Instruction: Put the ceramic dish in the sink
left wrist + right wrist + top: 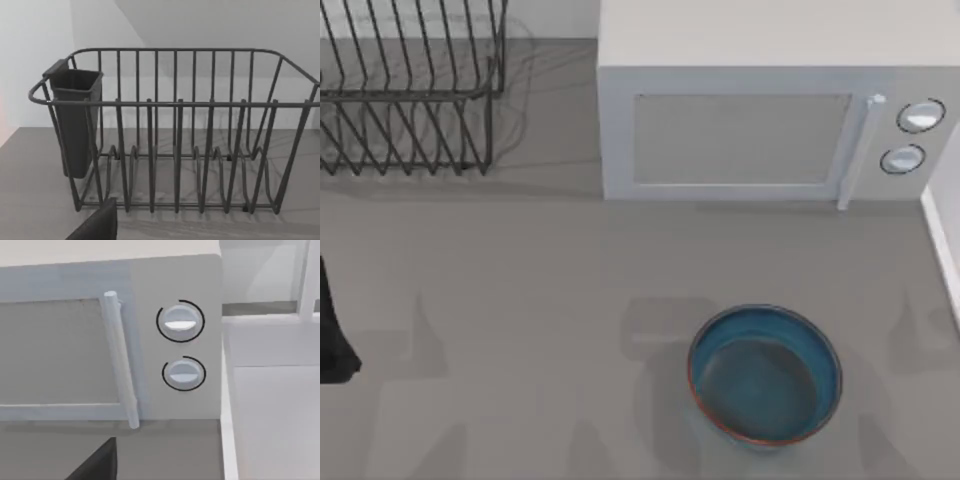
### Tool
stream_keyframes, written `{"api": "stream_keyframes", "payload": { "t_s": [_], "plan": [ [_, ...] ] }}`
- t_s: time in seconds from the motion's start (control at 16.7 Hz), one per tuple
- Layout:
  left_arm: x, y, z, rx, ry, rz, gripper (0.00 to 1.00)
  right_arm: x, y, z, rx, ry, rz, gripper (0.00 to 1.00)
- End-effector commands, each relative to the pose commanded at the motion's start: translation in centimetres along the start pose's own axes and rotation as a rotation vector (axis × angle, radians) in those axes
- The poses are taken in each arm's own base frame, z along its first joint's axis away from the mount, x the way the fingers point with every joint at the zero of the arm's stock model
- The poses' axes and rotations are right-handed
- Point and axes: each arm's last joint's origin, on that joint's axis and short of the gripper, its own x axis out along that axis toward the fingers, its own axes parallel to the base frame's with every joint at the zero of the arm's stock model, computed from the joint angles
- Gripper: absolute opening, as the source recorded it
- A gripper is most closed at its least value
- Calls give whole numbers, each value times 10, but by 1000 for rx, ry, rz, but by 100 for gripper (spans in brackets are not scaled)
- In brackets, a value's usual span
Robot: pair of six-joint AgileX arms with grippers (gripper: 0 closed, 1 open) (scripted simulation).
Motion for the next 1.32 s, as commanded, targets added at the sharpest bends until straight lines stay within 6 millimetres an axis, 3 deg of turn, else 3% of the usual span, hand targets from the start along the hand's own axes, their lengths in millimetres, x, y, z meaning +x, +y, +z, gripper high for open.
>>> {"api": "stream_keyframes", "payload": {
  "t_s": [0.18,0.36,0.72,1.02,1.32],
  "plan": [
    [0,0,0,0,0,0,100,12,14,27,59,249,45,100],
    [0,0,0,0,0,0,100,41,34,48,94,567,52,100],
    [0,0,0,0,0,0,100,104,92,59,73,1096,-32,100],
    [0,0,0,0,0,0,100,138,134,54,23,1319,-119,100],
    [0,0,0,0,0,0,100,144,144,52,11,1356,-139,100]
  ]
}}
